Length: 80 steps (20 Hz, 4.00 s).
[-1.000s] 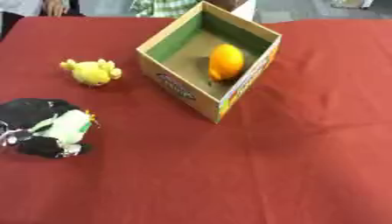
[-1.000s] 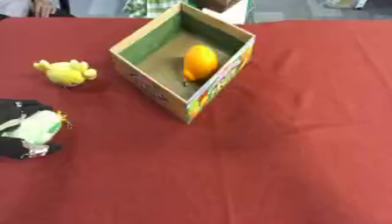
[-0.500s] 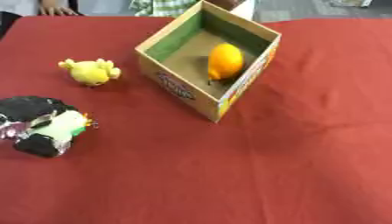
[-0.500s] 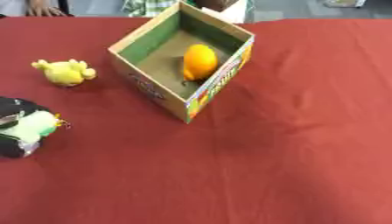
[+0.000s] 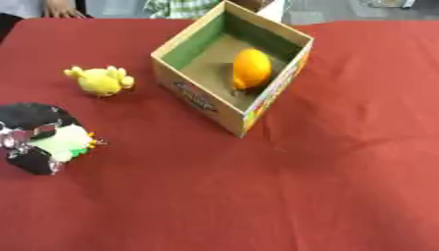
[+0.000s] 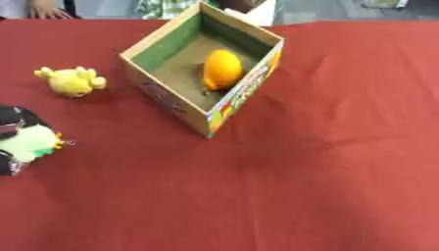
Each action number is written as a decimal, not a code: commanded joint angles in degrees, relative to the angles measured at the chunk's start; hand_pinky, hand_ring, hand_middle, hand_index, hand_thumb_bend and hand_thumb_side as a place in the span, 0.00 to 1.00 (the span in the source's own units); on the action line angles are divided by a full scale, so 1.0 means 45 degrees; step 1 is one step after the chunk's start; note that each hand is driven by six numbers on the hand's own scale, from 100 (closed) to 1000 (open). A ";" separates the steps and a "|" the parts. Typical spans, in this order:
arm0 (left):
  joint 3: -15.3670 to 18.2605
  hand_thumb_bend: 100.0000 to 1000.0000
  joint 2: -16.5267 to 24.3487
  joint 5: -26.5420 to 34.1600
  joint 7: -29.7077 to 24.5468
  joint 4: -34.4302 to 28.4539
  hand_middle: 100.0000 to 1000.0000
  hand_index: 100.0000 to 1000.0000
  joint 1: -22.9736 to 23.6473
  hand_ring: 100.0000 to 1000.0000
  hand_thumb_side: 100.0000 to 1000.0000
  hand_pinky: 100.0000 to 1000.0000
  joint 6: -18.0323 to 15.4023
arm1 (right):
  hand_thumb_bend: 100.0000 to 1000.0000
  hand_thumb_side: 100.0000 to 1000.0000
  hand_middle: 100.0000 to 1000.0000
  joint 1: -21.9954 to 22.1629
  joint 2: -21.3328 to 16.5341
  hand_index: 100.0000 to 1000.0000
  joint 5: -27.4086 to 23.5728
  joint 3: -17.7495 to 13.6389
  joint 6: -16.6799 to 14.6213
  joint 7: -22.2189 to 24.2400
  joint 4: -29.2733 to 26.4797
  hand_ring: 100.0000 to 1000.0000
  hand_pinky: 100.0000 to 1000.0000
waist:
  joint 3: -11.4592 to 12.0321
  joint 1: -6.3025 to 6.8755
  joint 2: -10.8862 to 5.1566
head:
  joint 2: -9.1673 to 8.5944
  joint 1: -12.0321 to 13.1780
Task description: Pick up objects on the table and place them in the box.
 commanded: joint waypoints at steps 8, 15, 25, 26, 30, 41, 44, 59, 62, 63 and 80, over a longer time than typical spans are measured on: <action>0.0781 0.00 0.0227 -0.0547 0.1149 -0.1328 0.60 0.71 -0.0608 0.52 0.20 0.33 0.0868 | 0.23 0.78 0.64 -0.0025 -0.0214 0.90 -0.0076 -0.0232 0.0032 0.0010 -0.0199 0.81 0.88 | 0.0029 0.0029 -0.0265 | -0.0222 -0.0352; 0.1003 0.00 0.0192 -0.0703 0.2270 -0.1870 0.54 0.59 -0.1718 0.47 0.23 0.28 0.1189 | 0.23 0.78 0.63 0.0024 -0.0217 0.90 -0.0079 -0.0220 0.0080 0.0024 -0.0199 0.81 0.88 | 0.0053 0.0103 -0.0332 | -0.0173 -0.0526; 0.0605 0.00 -0.0666 -0.0186 0.2531 -0.1875 0.50 0.53 -0.4497 0.45 0.27 0.25 0.0803 | 0.23 0.78 0.63 -0.0047 -0.0220 0.90 -0.0125 -0.0141 0.0130 0.0074 -0.0199 0.81 0.88 | -0.0062 0.0206 -0.0375 | -0.0173 -0.0441; 0.0504 0.00 -0.0810 -0.0142 0.2553 -0.1862 0.50 0.53 -0.4813 0.45 0.28 0.26 0.0793 | 0.23 0.78 0.63 -0.0073 -0.0217 0.90 -0.0133 -0.0122 0.0138 0.0099 -0.0199 0.81 0.88 | -0.0075 0.0220 -0.0375 | -0.0184 -0.0405; -0.0122 0.00 -0.1565 0.0118 0.2888 -0.1215 0.47 0.51 -0.6181 0.46 0.29 0.27 0.0463 | 0.23 0.78 0.63 -0.0199 -0.0207 0.90 -0.0180 -0.0051 0.0166 0.0192 -0.0199 0.81 0.88 | -0.0201 0.0282 -0.0371 | -0.0256 -0.0261; -0.1608 0.00 -0.4123 -0.0222 0.4522 0.3031 0.46 0.46 -0.9344 0.46 0.27 0.28 -0.1206 | 0.23 0.78 0.63 -0.0605 0.0013 0.90 -0.0280 0.0143 0.0208 0.0483 -0.0199 0.81 0.88 | -0.0659 0.0229 -0.0183 | -0.0407 -0.0186; -0.1776 0.00 -0.4768 -0.0534 0.5250 0.4201 0.47 0.45 -0.9824 0.47 0.29 0.29 -0.1597 | 0.23 0.78 0.63 -0.0684 0.0049 0.90 -0.0288 0.0178 0.0222 0.0546 -0.0199 0.81 0.88 | -0.0719 0.0230 -0.0143 | -0.0398 -0.0038; -0.1877 0.00 -0.6383 -0.0957 0.7408 0.8331 0.54 0.58 -1.0925 0.54 0.23 0.39 -0.3969 | 0.23 0.77 0.63 -0.0971 0.0235 0.90 -0.0445 0.0370 0.0282 0.0927 -0.0199 0.82 0.88 | -0.1139 0.0484 -0.0011 | -0.0514 0.0455; -0.1756 0.00 -0.6505 -0.1704 0.7780 0.8857 0.58 0.68 -1.0966 0.57 0.22 0.41 -0.3768 | 0.23 0.77 0.63 -0.0996 0.0280 0.90 -0.0466 0.0374 0.0303 0.0962 -0.0199 0.82 0.89 | -0.1195 0.0506 0.0013 | -0.0519 0.0396; -0.1727 0.00 -0.6533 -0.1923 0.7898 0.8996 0.59 0.70 -1.0960 0.57 0.22 0.41 -0.3647 | 0.23 0.77 0.63 -0.1001 0.0292 0.90 -0.0472 0.0370 0.0310 0.0964 -0.0199 0.82 0.89 | -0.1206 0.0509 0.0019 | -0.0515 0.0358; -0.1440 0.37 -0.6568 -0.3731 0.7144 0.9800 0.96 1.00 -1.0772 0.90 0.98 0.74 -0.1910 | 0.21 0.77 0.62 -0.0884 0.0425 0.90 -0.0464 0.0282 0.0358 0.0910 -0.0199 0.82 0.89 | -0.1278 0.0461 0.0055 | -0.0495 0.0538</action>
